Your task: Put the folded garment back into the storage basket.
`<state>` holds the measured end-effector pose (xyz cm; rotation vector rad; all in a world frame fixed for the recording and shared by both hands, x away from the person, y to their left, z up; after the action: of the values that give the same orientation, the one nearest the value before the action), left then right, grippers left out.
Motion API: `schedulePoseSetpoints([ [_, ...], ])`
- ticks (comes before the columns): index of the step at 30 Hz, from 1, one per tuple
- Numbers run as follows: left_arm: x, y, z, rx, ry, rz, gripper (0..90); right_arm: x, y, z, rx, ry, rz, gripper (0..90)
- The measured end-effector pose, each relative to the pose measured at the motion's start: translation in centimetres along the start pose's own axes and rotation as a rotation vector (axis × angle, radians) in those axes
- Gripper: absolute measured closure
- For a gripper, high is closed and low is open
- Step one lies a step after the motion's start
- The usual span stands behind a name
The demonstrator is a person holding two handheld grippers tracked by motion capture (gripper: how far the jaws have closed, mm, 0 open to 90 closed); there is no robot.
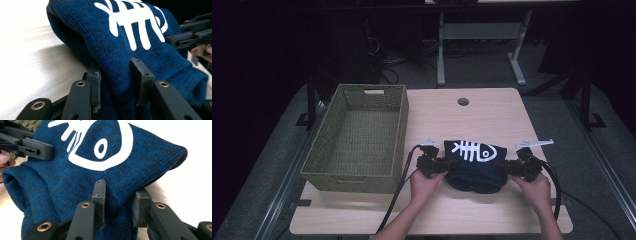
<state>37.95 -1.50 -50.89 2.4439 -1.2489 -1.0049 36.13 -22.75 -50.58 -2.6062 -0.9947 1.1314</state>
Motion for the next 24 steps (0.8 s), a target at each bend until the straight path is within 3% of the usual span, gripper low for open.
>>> schedulePoseSetpoints([
  [11,-1.2,1.1,-1.1,0.035,0.019,-0.002,64.3,-1.4,-0.9,-0.9,0.006,0.031,-0.023,68.8],
  [24,-3.7,2.6,-2.7,0.078,0.053,0.039,64.3,-3.0,-2.4,-2.3,-0.019,0.069,-0.049,69.0],
])
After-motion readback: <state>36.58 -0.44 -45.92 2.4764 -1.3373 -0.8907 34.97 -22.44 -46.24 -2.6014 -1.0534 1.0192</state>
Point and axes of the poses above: each handheld gripper's, and its own axes: x roughly forward along the jaws, z roughly out of its underside, y roughly to its right, the point moved 8 cm from there along x, roughly forward along the jaws, and after that the axes turned 5 degrees about y, right-handed, at the moved point
